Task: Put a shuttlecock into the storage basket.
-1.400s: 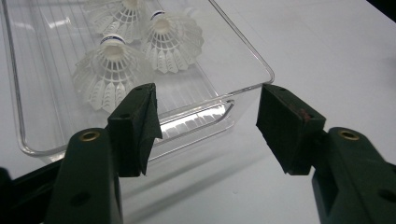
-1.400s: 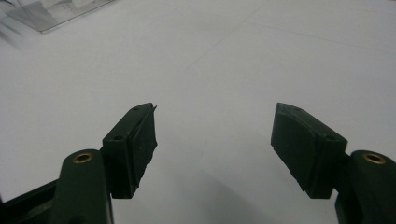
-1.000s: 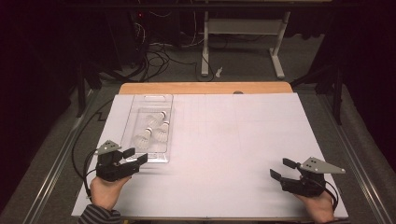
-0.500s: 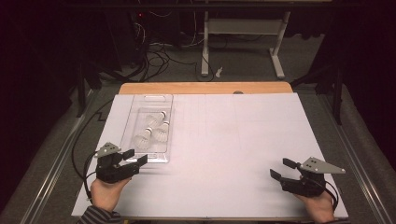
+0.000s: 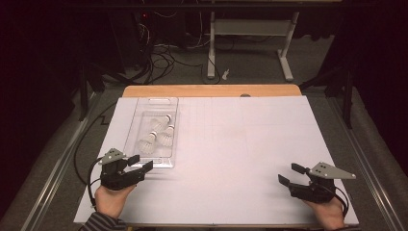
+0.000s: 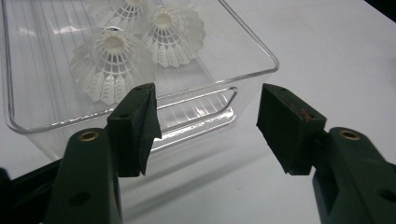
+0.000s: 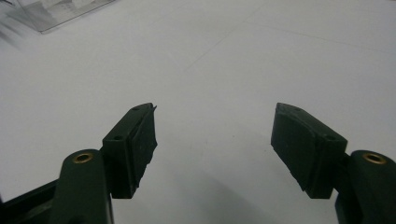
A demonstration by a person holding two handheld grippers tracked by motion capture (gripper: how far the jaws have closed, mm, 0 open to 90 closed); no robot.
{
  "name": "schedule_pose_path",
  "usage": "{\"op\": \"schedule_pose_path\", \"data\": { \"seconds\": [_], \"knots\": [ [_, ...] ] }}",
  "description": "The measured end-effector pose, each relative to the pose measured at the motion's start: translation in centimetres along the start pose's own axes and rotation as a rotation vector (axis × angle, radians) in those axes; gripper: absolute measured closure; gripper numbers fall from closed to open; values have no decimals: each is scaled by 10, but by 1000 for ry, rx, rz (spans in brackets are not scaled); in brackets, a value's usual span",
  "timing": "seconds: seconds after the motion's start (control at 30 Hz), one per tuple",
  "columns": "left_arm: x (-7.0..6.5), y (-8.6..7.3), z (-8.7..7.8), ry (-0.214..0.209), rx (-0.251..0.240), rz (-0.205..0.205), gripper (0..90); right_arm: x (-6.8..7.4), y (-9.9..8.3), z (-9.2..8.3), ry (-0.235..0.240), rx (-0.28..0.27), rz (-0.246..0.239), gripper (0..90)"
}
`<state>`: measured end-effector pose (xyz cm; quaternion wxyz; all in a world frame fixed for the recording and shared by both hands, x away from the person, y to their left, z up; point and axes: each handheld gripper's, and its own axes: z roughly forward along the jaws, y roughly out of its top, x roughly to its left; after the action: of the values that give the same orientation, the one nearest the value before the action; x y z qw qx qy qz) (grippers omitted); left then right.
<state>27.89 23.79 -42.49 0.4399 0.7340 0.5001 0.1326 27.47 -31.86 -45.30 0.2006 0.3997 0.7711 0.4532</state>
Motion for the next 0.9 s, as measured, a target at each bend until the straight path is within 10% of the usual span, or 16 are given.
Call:
{"op": "schedule_pose_path", "data": {
  "seconds": [0.9],
  "knots": [
    [3,-10,0,-5,-44,-9,380,0,0,0,0,-1,0,315]
  ]
}}
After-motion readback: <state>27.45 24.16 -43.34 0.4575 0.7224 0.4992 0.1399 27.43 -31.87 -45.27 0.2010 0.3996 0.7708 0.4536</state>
